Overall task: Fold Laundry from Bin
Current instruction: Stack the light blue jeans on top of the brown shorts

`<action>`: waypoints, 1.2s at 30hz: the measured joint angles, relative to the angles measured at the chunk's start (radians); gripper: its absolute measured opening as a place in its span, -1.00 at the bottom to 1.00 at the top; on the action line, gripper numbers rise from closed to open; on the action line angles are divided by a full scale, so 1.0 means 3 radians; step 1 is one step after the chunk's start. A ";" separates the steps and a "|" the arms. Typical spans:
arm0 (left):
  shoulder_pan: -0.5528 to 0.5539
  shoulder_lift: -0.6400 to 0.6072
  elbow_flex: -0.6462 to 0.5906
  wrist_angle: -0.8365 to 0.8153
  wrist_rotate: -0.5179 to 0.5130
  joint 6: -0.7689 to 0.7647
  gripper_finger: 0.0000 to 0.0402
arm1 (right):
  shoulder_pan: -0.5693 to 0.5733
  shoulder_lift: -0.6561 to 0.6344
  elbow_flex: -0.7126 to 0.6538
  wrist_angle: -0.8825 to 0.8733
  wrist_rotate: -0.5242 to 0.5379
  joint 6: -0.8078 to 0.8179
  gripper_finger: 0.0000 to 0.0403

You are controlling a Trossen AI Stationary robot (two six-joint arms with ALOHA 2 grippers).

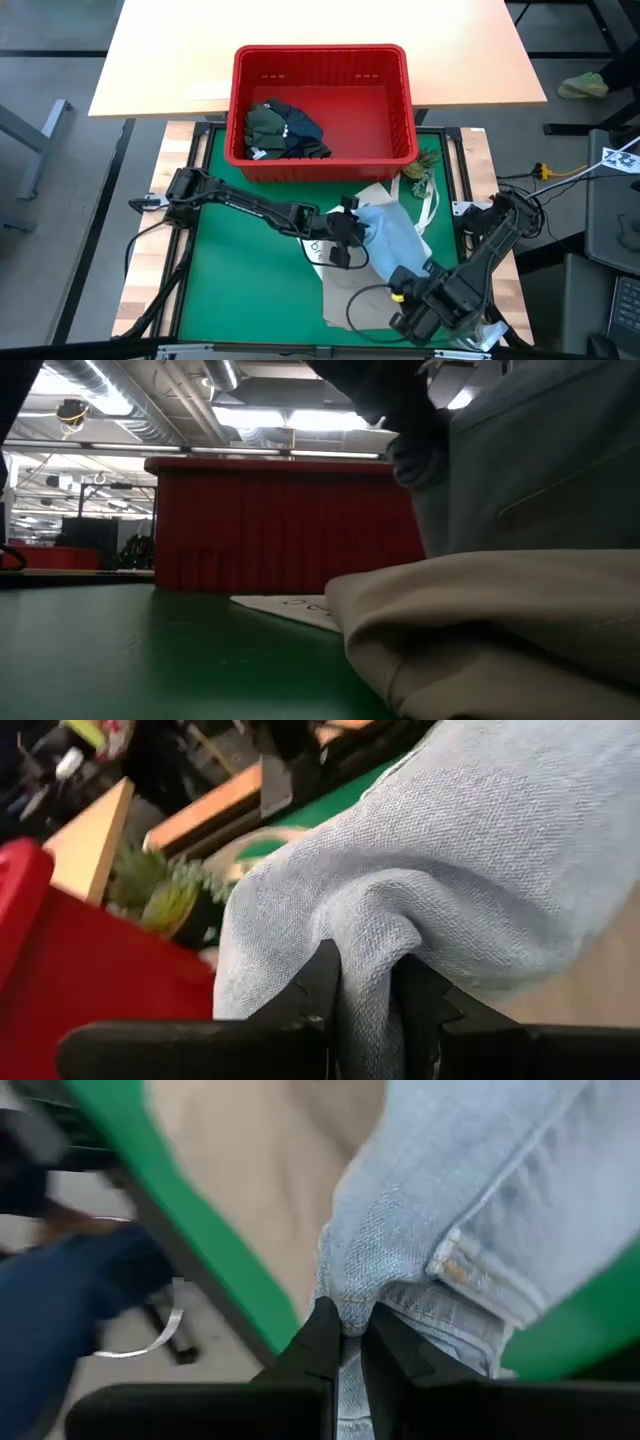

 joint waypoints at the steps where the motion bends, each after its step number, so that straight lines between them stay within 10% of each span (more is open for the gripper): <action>1: 0.0000 0.0008 0.0000 0.0040 0.0027 0.0057 -0.76 | 0.0008 0.0000 0.0002 0.0096 0.0000 0.0034 -0.88; 13: -0.0006 0.0014 0.0000 0.0095 0.0166 0.0429 -0.76 | 0.0000 0.0069 0.0001 0.0910 0.0098 0.0305 -0.88; 36: -0.0003 0.0017 -0.0001 0.0582 0.0360 0.0433 -0.76 | 0.0056 0.0041 0.0492 0.0501 0.0163 0.0512 -0.88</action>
